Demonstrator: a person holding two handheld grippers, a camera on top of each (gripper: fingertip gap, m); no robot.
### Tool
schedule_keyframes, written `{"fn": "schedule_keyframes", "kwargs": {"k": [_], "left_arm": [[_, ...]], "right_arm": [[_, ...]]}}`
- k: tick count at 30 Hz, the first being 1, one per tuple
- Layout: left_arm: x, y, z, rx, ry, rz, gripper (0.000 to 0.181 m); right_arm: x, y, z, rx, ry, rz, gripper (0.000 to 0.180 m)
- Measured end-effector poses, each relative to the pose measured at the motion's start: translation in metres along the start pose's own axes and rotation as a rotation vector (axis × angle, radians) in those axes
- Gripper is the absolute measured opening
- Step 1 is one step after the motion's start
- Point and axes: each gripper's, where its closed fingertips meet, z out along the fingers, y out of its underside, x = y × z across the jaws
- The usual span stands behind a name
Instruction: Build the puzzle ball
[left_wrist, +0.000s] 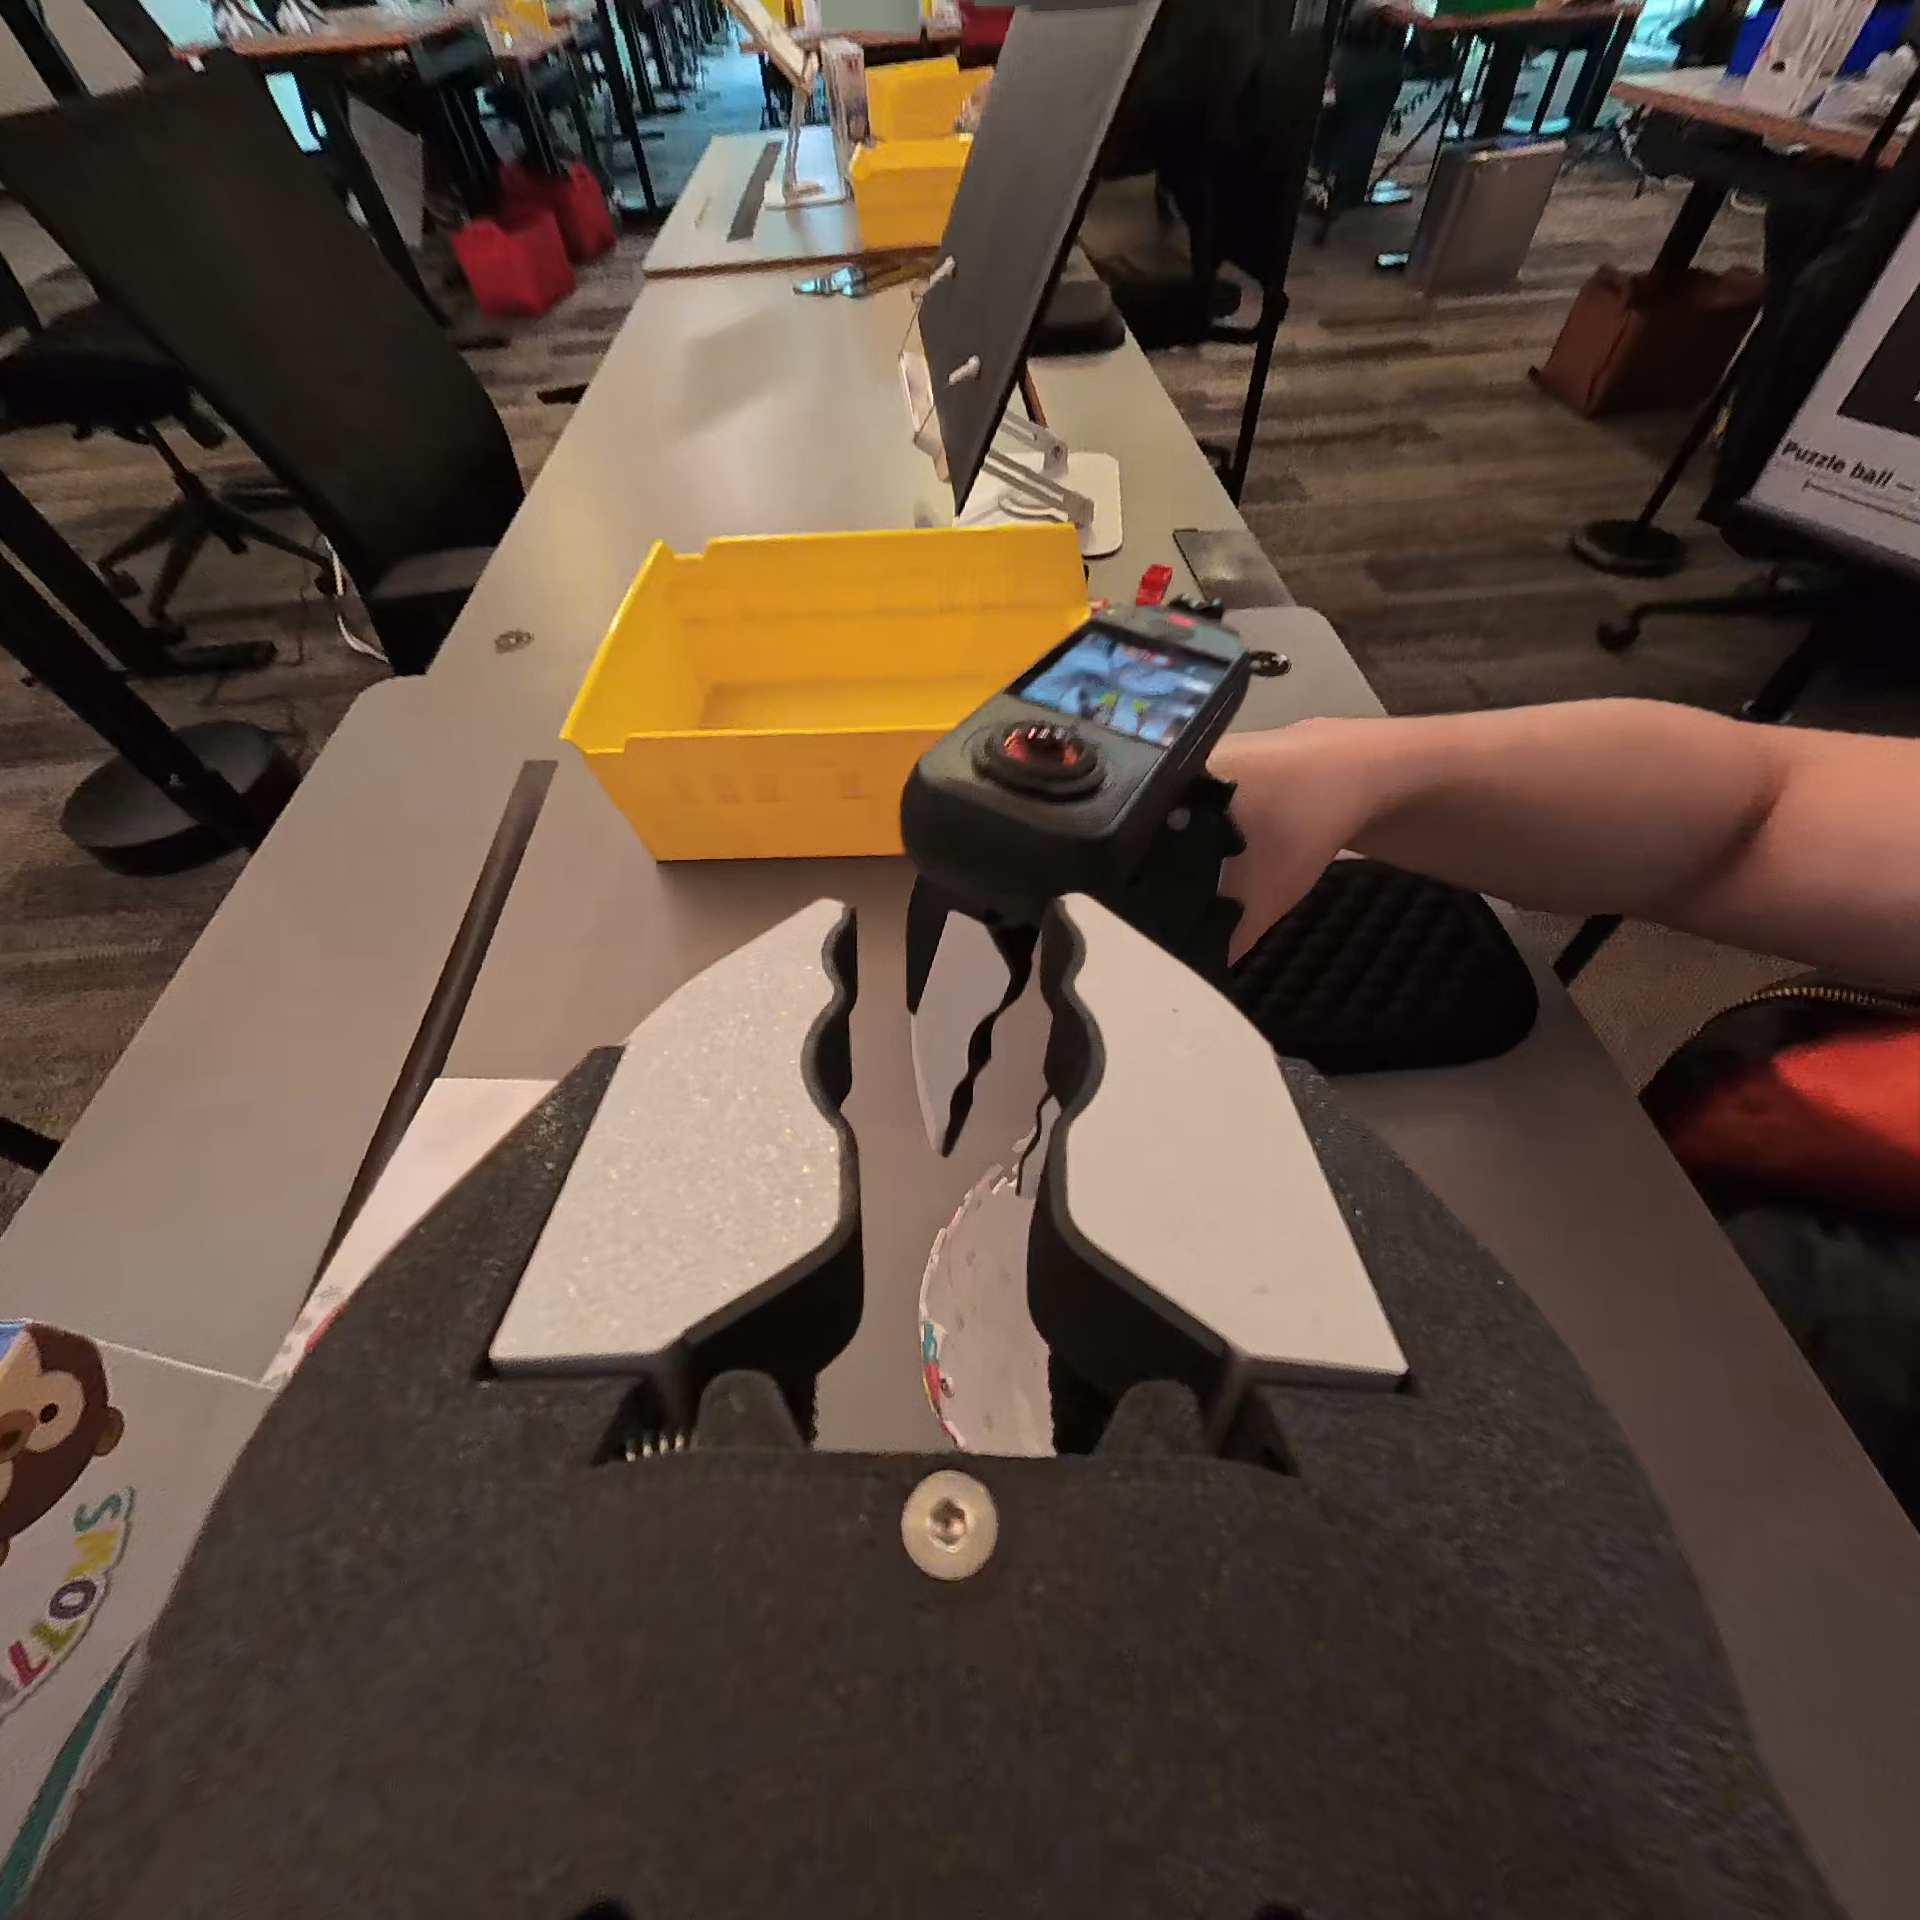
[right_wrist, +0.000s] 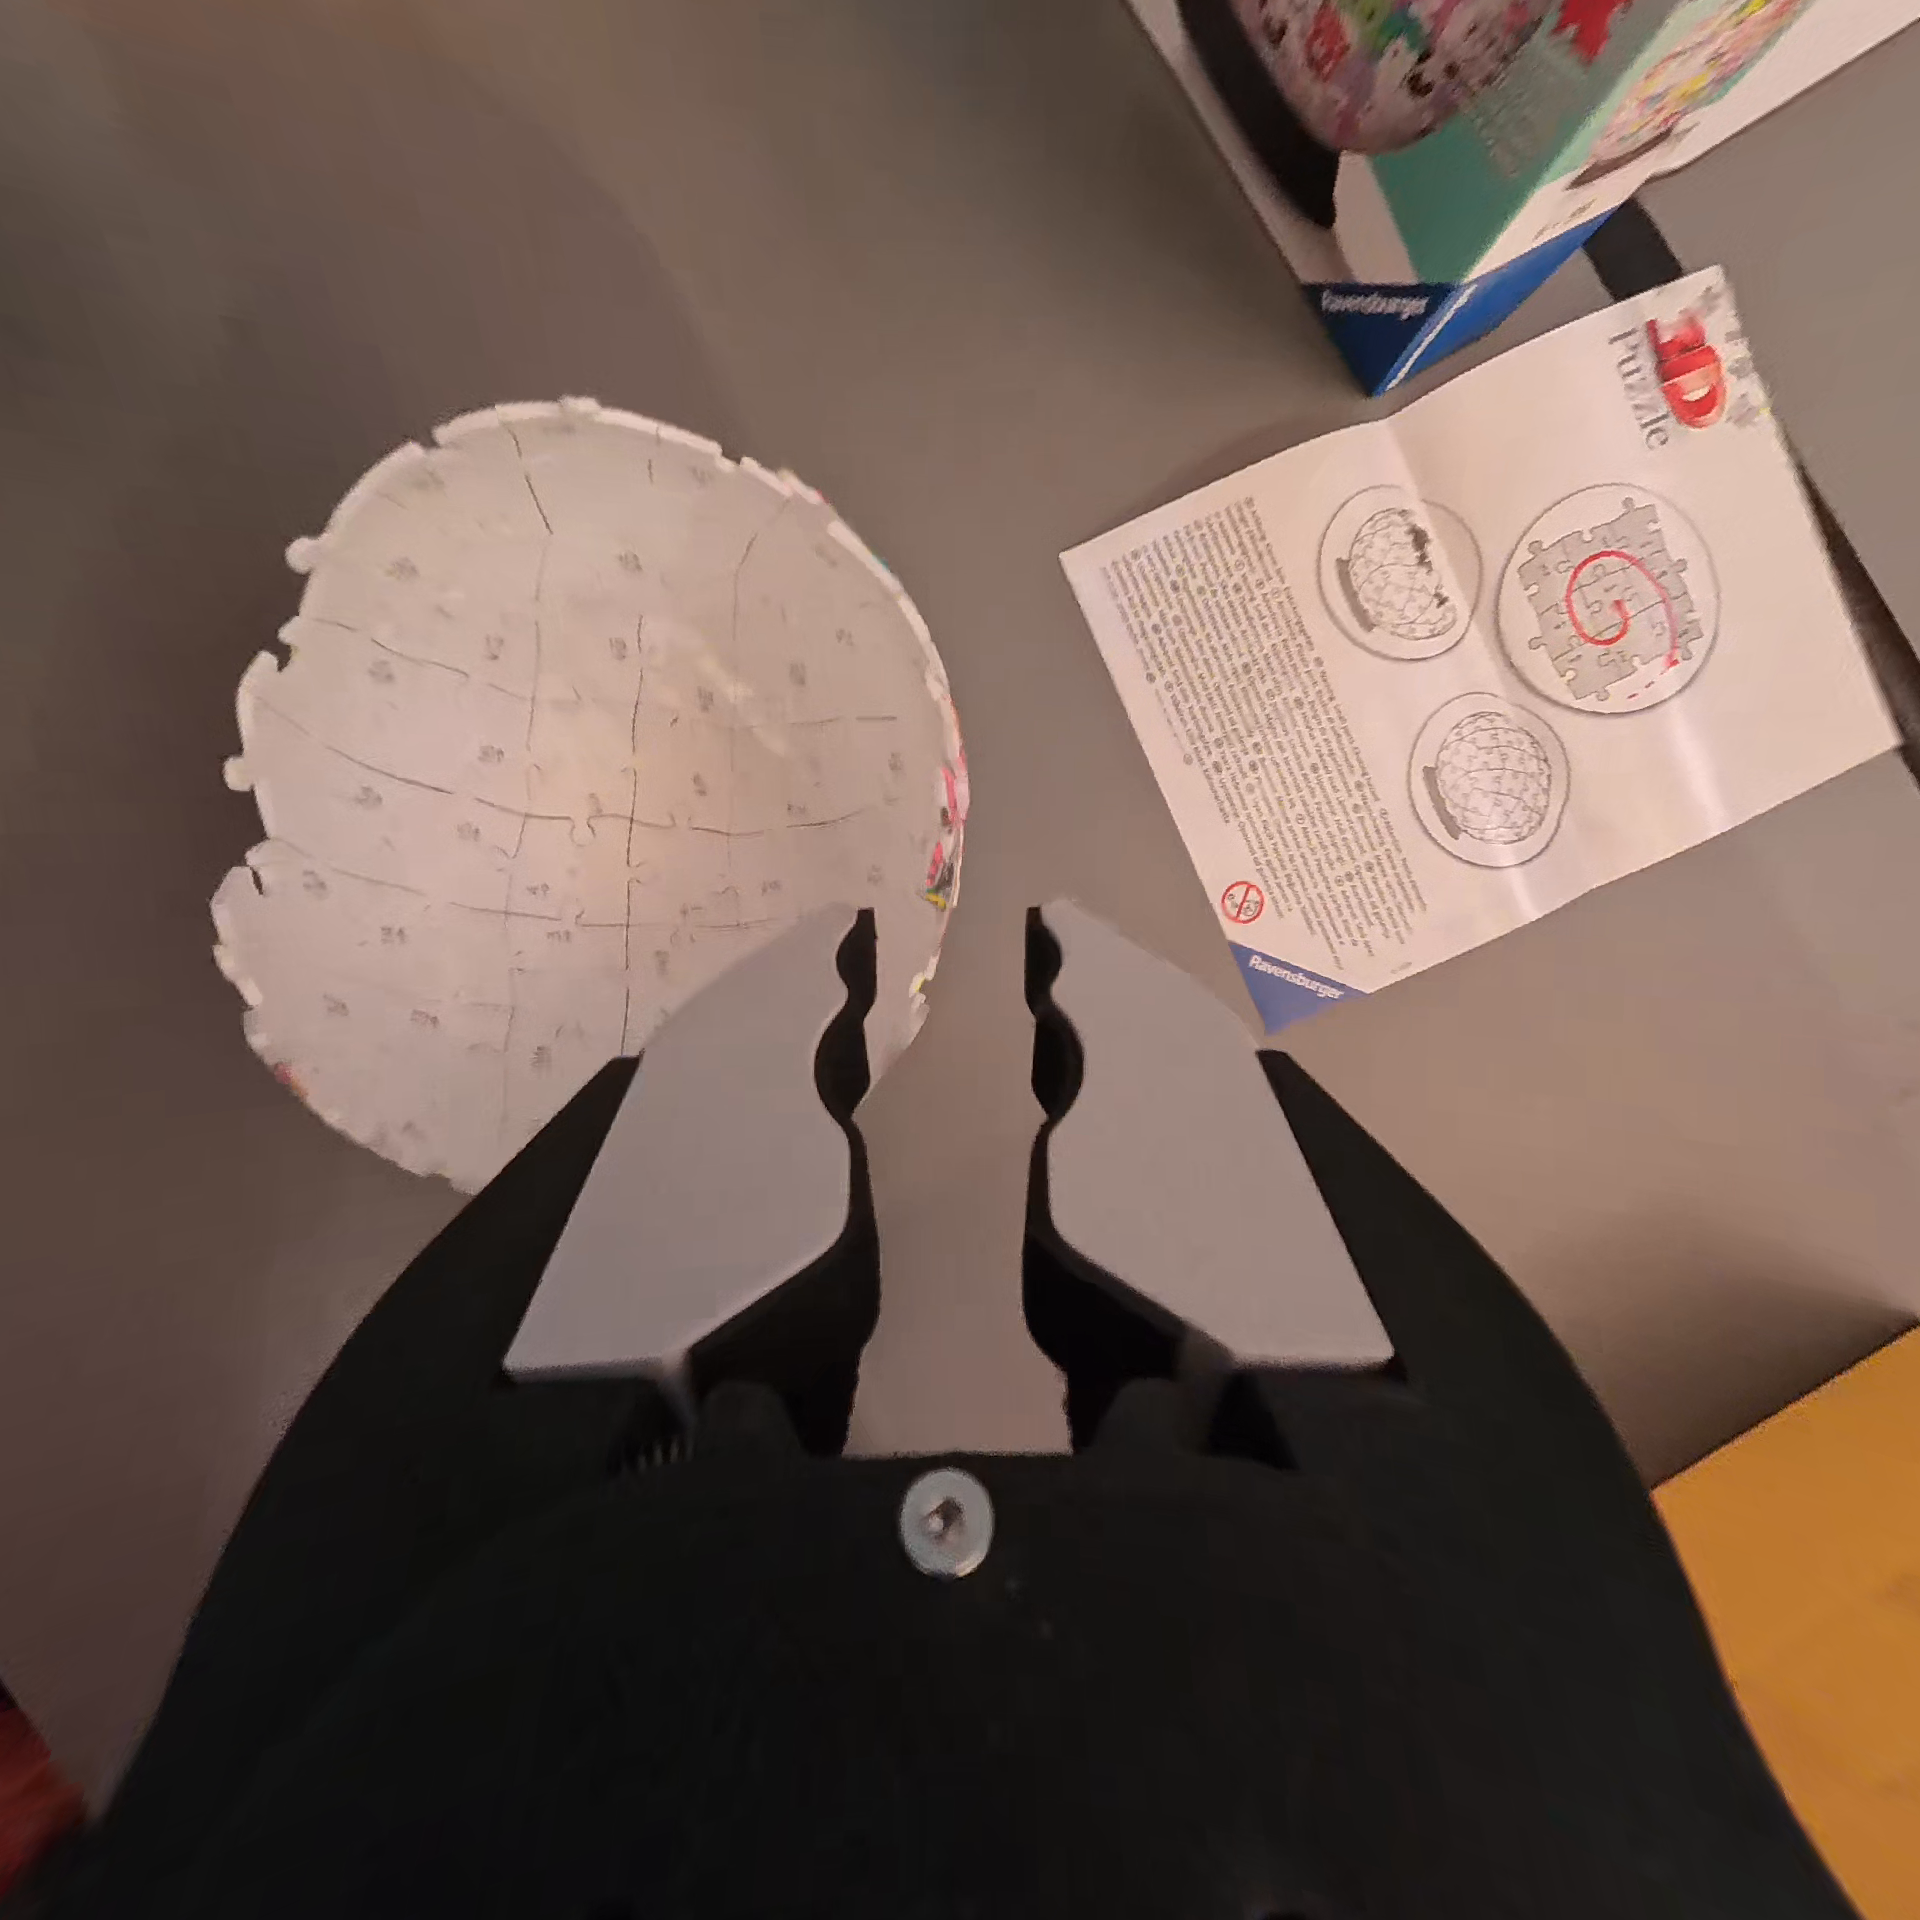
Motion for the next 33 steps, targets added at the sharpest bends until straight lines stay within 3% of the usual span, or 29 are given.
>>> {"fn": "schedule_keyframes", "kwargs": {"k": [5,12,17,26,33], "left_arm": [[0.0,0.01,-0.01,0.027,0.005,-0.019,0.032],[-0.006,-0.004,-0.046,0.117,0.016,-0.039,0.031],[-0.001,-0.016,-0.068,0.182,-0.007,-0.009,0.031],[0.008,-0.017,-0.065,0.165,0.022,0.012,0.029],[0.011,-0.013,-0.057,0.136,0.039,0.021,0.029]], "right_arm": [[0.004,0.002,0.008,-0.094,0.002,-0.023,0.023],[0.004,-0.021,0.004,0.057,-0.014,-0.01,0.023],[0.002,-0.027,0.008,0.042,-0.02,-0.107,0.023],[0.005,-0.019,0.021,-0.1,0.048,-0.221,0.015],[0.003,-0.019,0.022,-0.104,0.053,-0.203,0.006]]}}
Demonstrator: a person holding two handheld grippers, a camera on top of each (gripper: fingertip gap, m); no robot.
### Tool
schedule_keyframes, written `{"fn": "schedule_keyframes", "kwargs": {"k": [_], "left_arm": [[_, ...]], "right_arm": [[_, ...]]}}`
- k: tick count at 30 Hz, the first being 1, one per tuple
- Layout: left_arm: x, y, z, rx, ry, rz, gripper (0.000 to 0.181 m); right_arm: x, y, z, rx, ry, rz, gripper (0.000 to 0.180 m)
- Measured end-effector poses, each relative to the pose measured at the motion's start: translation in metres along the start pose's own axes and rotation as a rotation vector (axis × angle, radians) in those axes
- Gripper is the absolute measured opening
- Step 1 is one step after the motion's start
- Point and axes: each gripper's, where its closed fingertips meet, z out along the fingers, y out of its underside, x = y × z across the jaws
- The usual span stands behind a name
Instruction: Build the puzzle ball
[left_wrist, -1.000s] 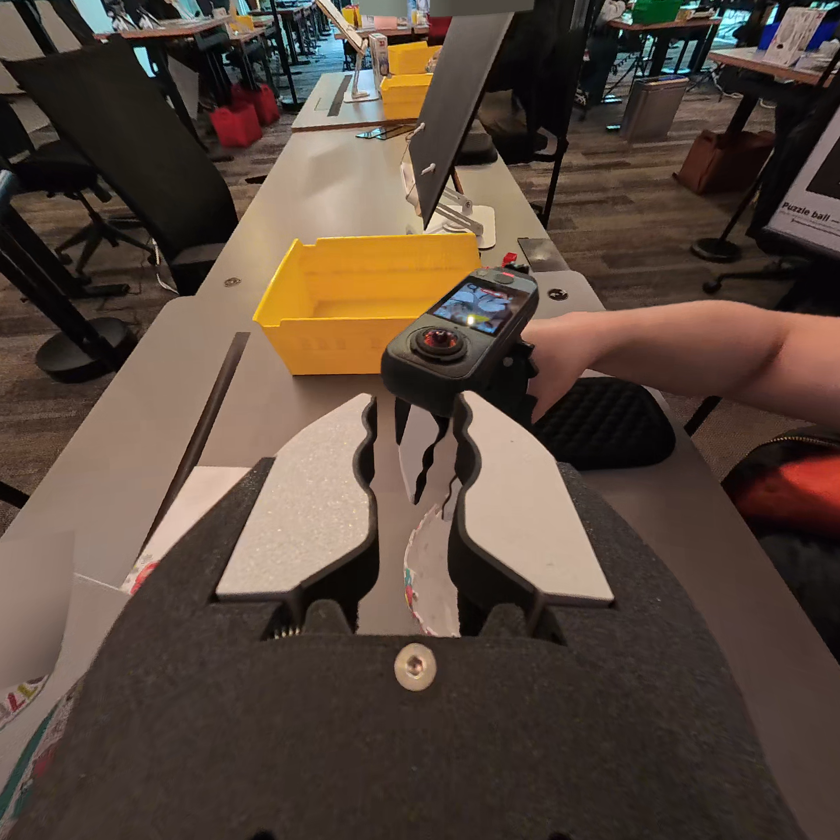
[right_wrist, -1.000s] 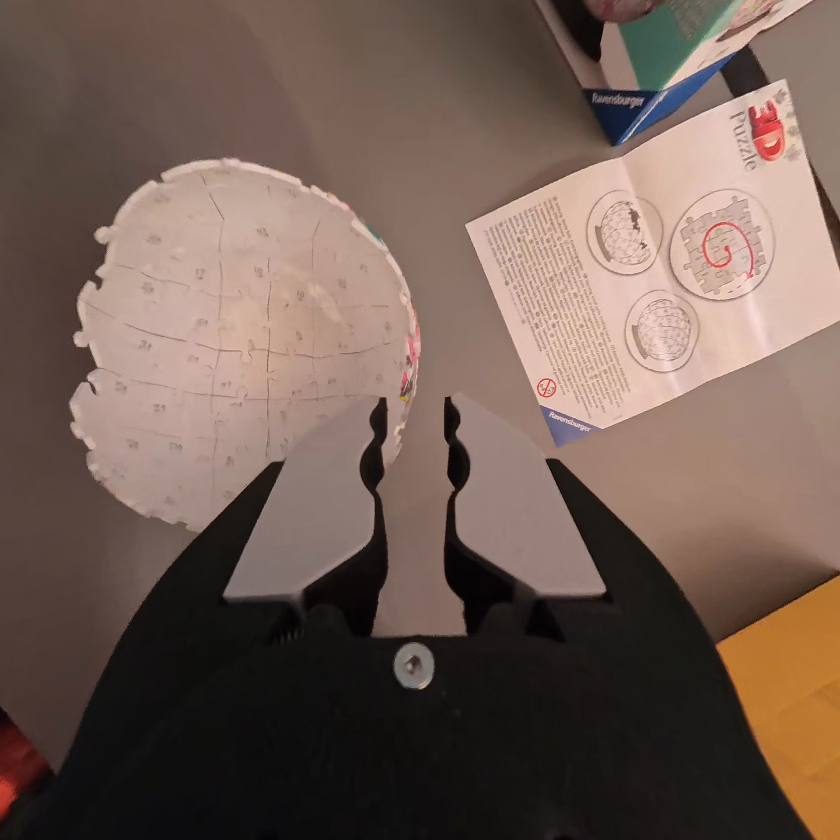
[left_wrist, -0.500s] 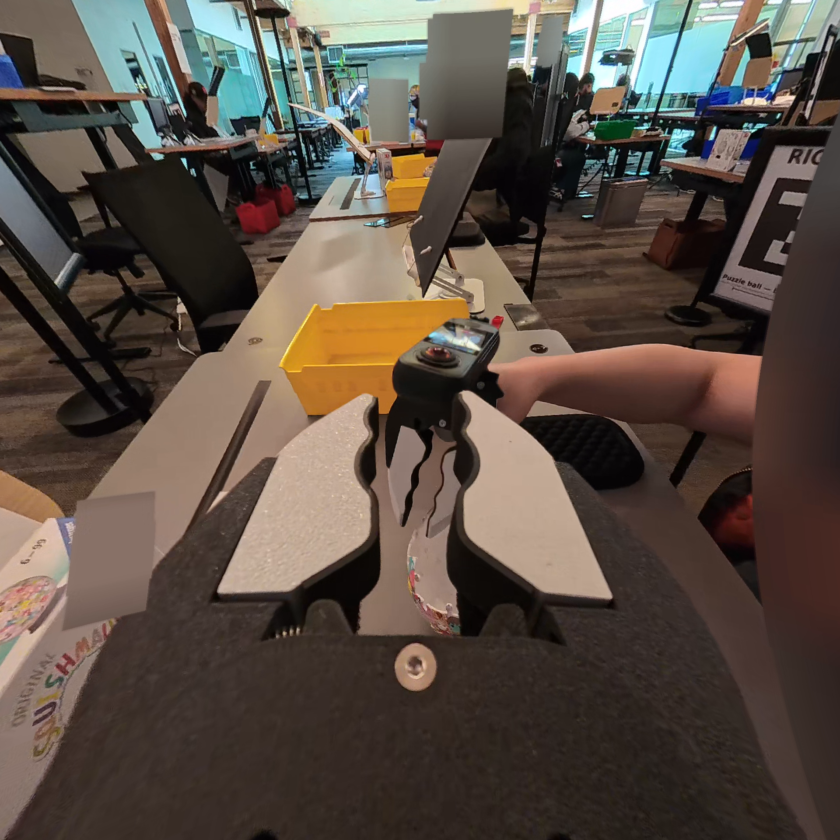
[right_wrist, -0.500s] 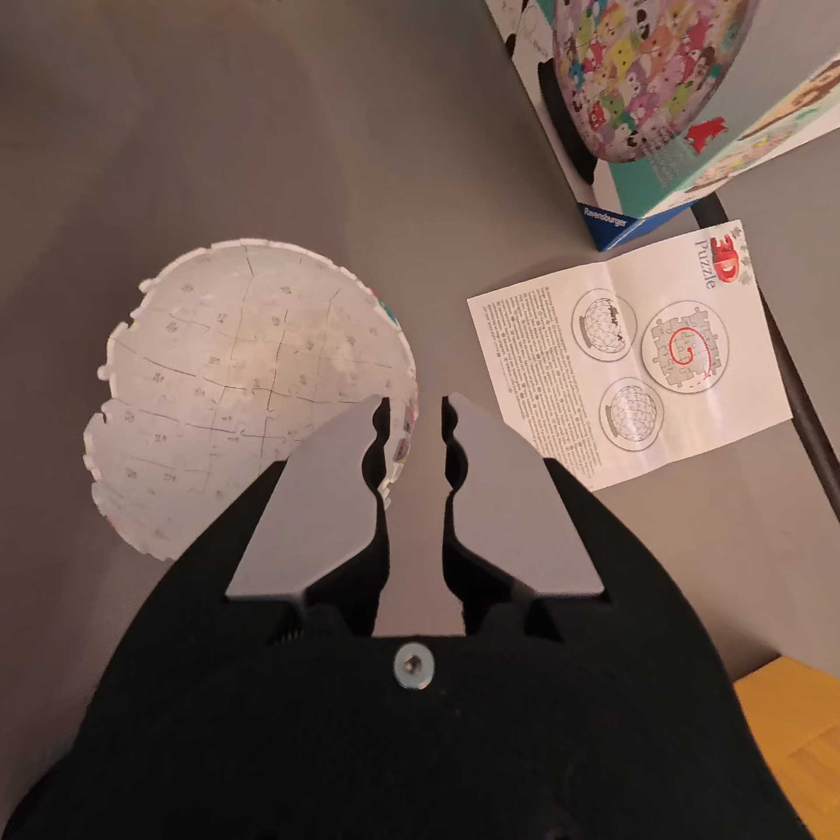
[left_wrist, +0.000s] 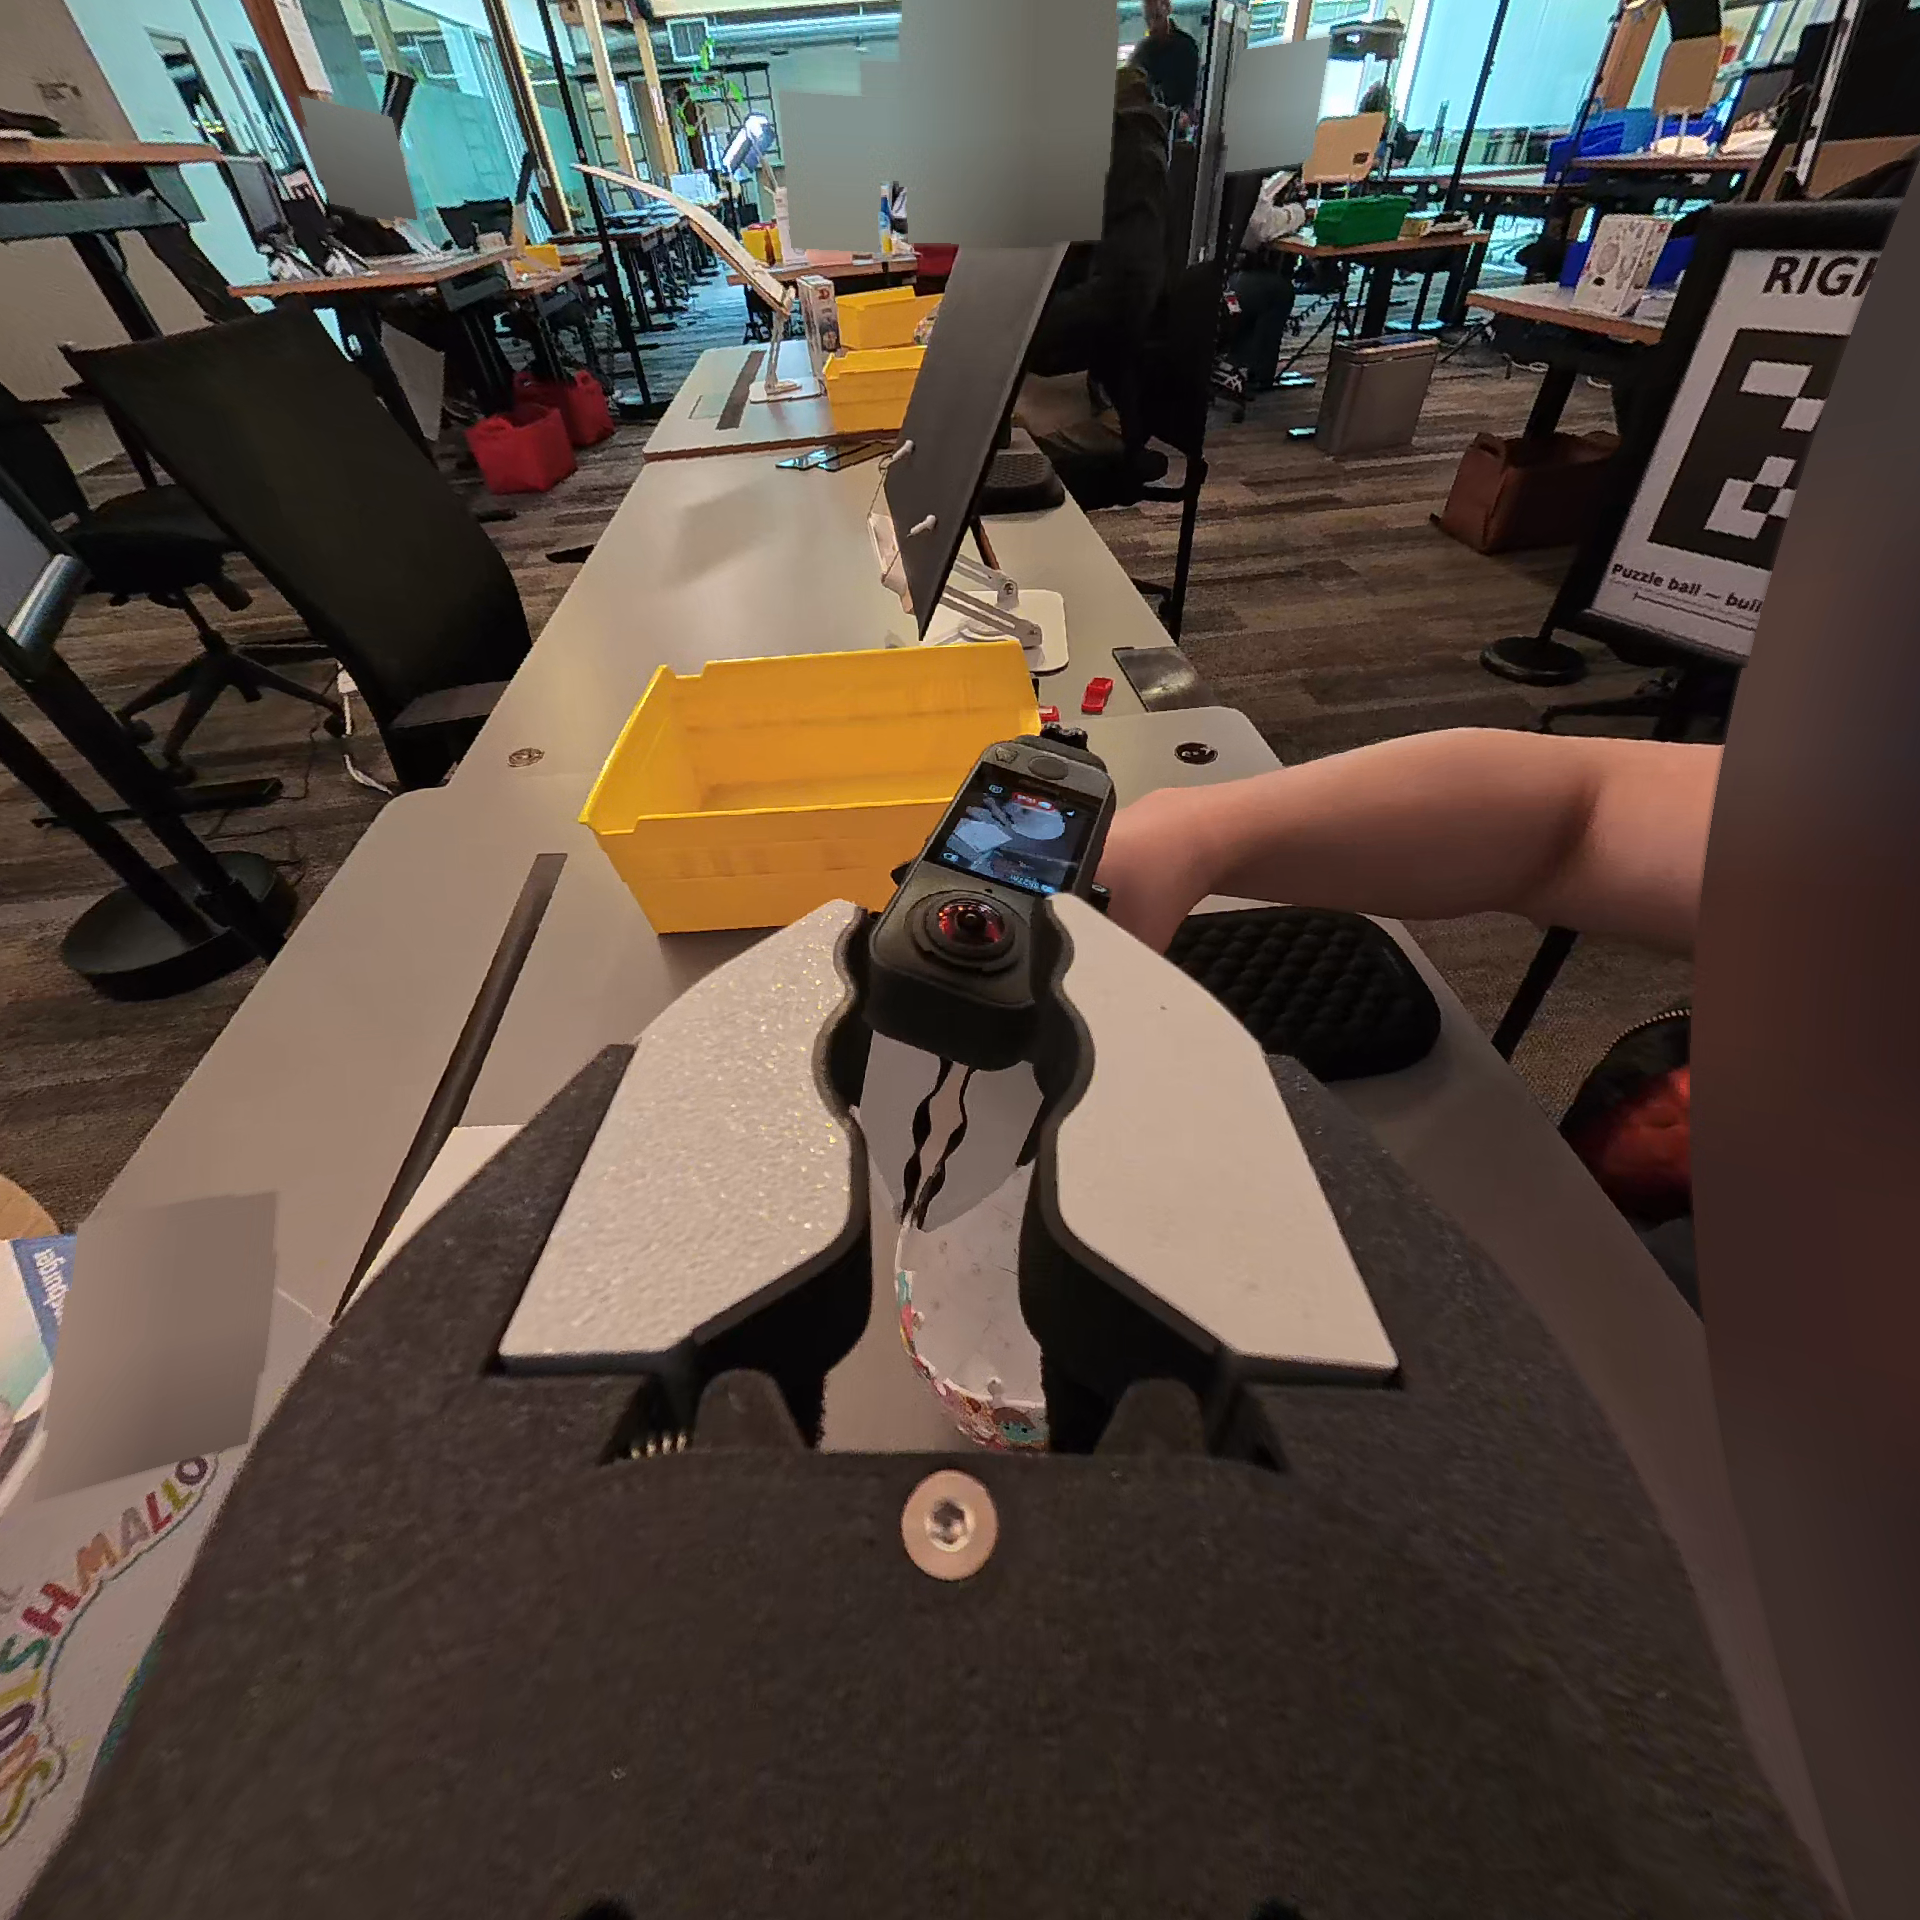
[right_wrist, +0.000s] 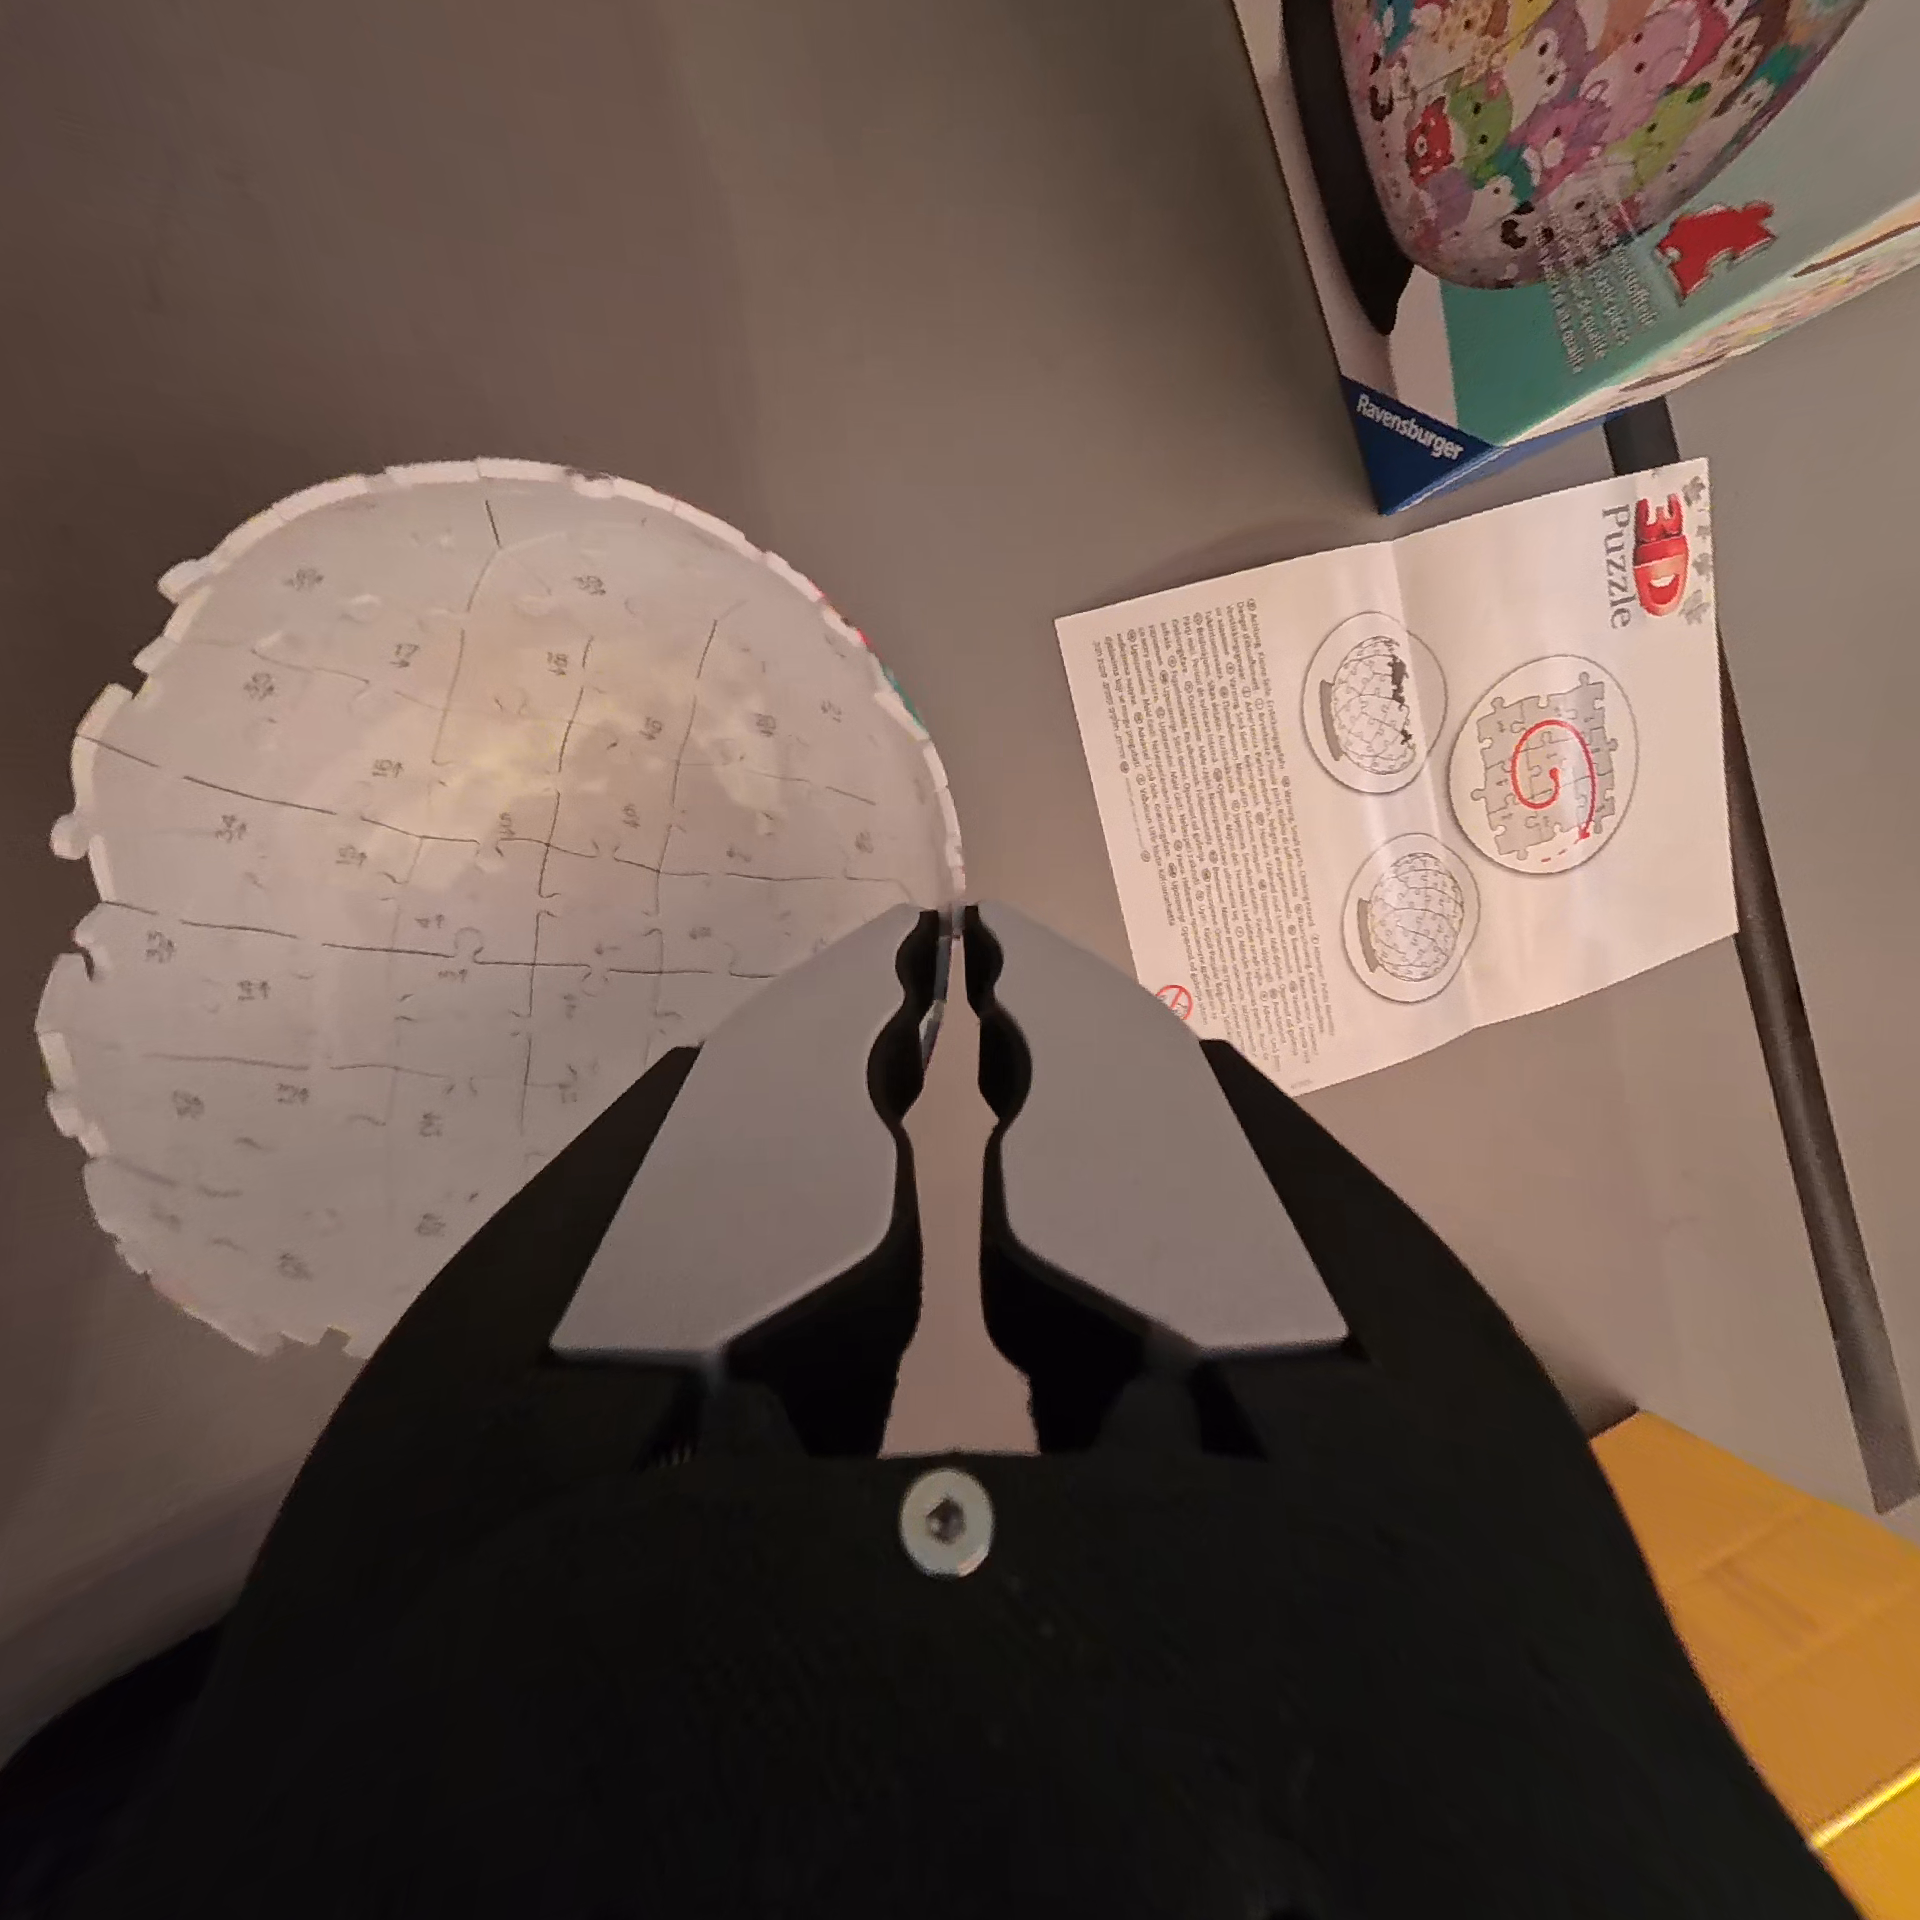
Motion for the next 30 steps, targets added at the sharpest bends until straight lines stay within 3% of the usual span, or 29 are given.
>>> {"fn": "schedule_keyframes", "kwargs": {"k": [20,23,25,30], "left_arm": [[0.002,0.004,0.006,-0.024,0.014,0.003,0.023],[-0.001,0.012,0.008,-0.061,0.008,-0.015,0.023],[-0.004,0.02,0.011,-0.096,0.016,-0.035,0.023],[-0.009,0.058,0.019,-0.263,0.061,-0.067,0.024]], "right_arm": [[-0.004,-0.002,-0.002,-0.002,0.007,0.045,0.005],[-0.004,-0.008,-0.007,0.041,0.019,0.033,0.007],[-0.002,-0.01,-0.014,0.07,0.032,0.039,0.02],[0.004,-0.007,-0.038,0.179,0.083,0.063,0.024]]}}
